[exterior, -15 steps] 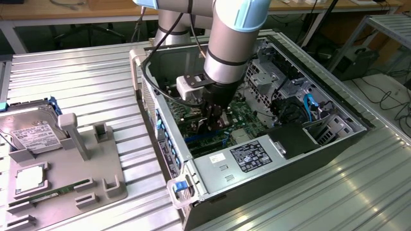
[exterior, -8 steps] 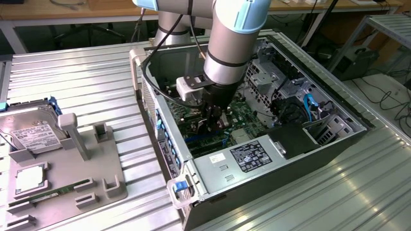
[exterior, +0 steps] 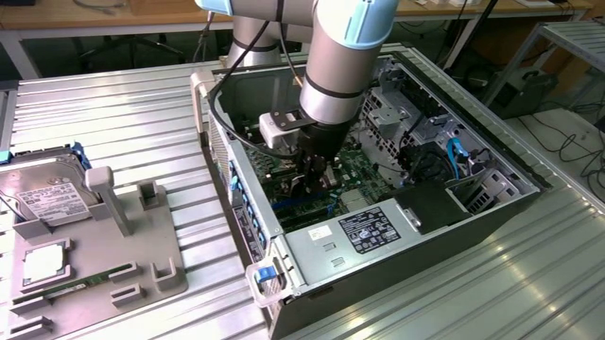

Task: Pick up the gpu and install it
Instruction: 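Insert the gpu into the slot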

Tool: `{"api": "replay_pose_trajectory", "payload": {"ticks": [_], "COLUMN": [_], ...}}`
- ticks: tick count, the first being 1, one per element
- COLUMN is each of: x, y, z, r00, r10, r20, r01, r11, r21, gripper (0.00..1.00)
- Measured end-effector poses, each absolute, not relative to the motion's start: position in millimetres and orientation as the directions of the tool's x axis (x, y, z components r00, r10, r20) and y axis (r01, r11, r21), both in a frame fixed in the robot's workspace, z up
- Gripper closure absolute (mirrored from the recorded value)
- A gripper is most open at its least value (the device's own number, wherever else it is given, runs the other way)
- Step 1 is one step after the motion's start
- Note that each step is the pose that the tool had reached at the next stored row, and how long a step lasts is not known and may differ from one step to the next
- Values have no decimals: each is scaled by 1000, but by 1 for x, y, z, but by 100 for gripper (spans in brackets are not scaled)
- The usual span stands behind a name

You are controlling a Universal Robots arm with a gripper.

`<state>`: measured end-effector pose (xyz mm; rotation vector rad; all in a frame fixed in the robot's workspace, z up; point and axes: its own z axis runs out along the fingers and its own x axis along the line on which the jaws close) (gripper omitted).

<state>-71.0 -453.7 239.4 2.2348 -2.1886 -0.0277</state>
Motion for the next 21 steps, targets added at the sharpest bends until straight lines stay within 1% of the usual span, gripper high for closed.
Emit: {"api": "replay_pose_trajectory", "payload": {"ticks": [14,21], "x": [-71,-71], "y": [-453,-452], "z": [241,241], "r00": [21,21], "r10": [-1000,-1000], "r20": [-3,10], "r01": [-1000,-1000], "r11": [-21,-21], "r21": [22,22], "gripper": [72,72]}}
